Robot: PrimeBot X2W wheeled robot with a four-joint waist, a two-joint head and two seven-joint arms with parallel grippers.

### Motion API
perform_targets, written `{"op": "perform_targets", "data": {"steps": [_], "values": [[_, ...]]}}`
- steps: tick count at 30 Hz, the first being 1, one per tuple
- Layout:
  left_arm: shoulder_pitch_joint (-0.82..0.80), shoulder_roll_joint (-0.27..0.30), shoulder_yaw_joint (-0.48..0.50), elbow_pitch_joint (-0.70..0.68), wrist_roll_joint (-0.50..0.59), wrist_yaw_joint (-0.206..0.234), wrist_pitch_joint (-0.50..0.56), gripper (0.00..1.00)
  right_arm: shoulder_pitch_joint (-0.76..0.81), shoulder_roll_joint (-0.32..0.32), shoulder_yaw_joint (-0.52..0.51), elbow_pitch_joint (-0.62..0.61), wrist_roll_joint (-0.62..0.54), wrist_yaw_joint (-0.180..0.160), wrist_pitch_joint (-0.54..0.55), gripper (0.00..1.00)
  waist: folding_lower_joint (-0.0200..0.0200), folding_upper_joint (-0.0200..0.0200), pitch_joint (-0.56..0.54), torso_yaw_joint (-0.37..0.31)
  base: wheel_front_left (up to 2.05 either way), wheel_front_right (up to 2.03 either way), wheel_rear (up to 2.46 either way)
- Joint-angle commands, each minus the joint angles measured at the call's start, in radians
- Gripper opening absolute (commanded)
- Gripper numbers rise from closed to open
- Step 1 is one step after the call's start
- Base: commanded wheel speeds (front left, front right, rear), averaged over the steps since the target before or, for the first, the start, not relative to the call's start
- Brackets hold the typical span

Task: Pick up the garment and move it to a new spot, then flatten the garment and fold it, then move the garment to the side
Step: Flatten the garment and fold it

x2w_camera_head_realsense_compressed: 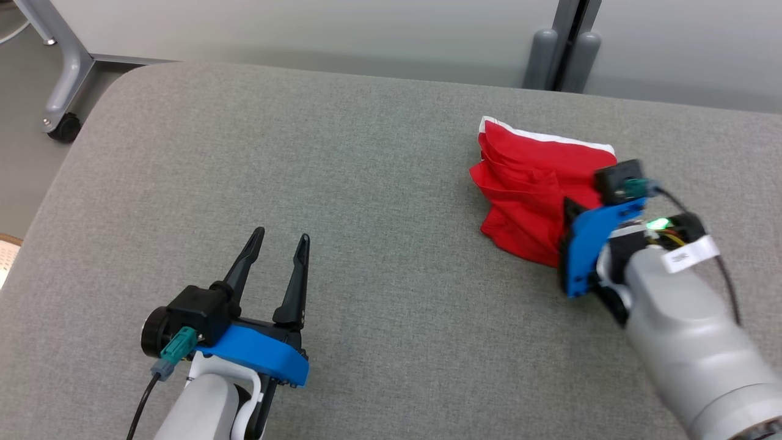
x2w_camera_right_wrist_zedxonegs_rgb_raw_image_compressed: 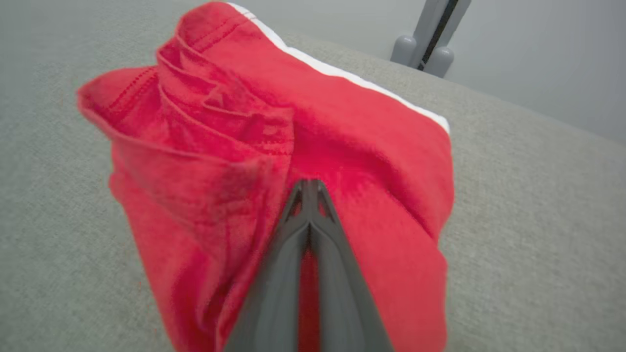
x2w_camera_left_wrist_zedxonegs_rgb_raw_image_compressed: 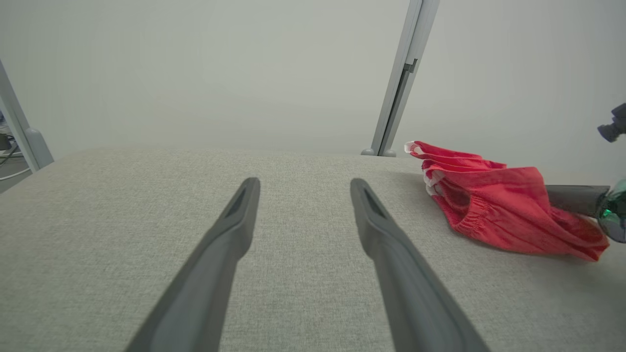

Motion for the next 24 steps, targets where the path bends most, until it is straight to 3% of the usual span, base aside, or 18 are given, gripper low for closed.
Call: {"op": "perform_targets", "data": {"steps": [1, 8, 12, 15, 16, 17, 18, 24], "values": [[-0.017, 0.006, -0.001, 0.0, 0.002, 0.005, 0.0, 1.0, 0.02, 0.024, 0.016, -0.013, -0.014, 0.001, -0.001, 0.0, 0.0, -0.0001, -0.002, 0.001, 0.0, 0.0, 0.0], [0.002, 0.012, -0.006, 0.005, -0.007, 0.011, 0.003, 1.0, 0.102, 0.11, 0.161, -0.157, 0.016, 0.001, 0.063, 0.0, 0.0, -0.0001, -0.029, 0.001, 0.0, 0.0, 0.0], [0.02, 0.019, 0.002, 0.003, -0.012, 0.02, 0.004, 1.0, 0.179, 0.121, 0.275, -0.323, 0.099, 0.001, 0.139, 0.0, 0.0, -0.0001, -0.046, -0.015, 0.0, 0.0, 0.0], [0.035, 0.026, 0.014, -0.001, -0.018, 0.031, 0.003, 1.0, 0.228, 0.104, 0.297, -0.454, 0.155, 0.0, 0.156, 0.0, 0.0, -0.0001, -0.063, -0.038, 0.0, 0.0, 0.0], [0.041, 0.028, 0.019, -0.003, -0.022, 0.035, 0.002, 1.0, 0.246, 0.089, 0.286, -0.493, 0.168, 0.0, 0.149, 0.07, 0.0, -0.0001, -0.069, -0.046, 0.0, 0.0, 0.0], [0.047, 0.03, 0.022, -0.004, -0.025, 0.039, 0.002, 1.0, 0.264, 0.075, 0.267, -0.531, 0.176, 0.0, 0.137, 0.87, 0.0, -0.0001, -0.075, -0.055, 0.0, 0.0, 0.0], [0.052, 0.034, 0.027, -0.005, -0.027, 0.043, 0.001, 1.0, 0.286, 0.065, 0.235, -0.567, 0.18, 0.0, 0.123, 1.0, 0.0, -0.0001, -0.084, -0.065, 0.0, 0.0, 0.0], [0.091, 0.058, 0.067, -0.018, -0.043, 0.072, -0.001, 1.0, 0.433, 0.034, -0.03, -0.747, 0.104, 0.001, 0.05, 1.0, 0.0, -0.0001, -0.124, -0.13, 0.0, 0.0, 0.0]]}}
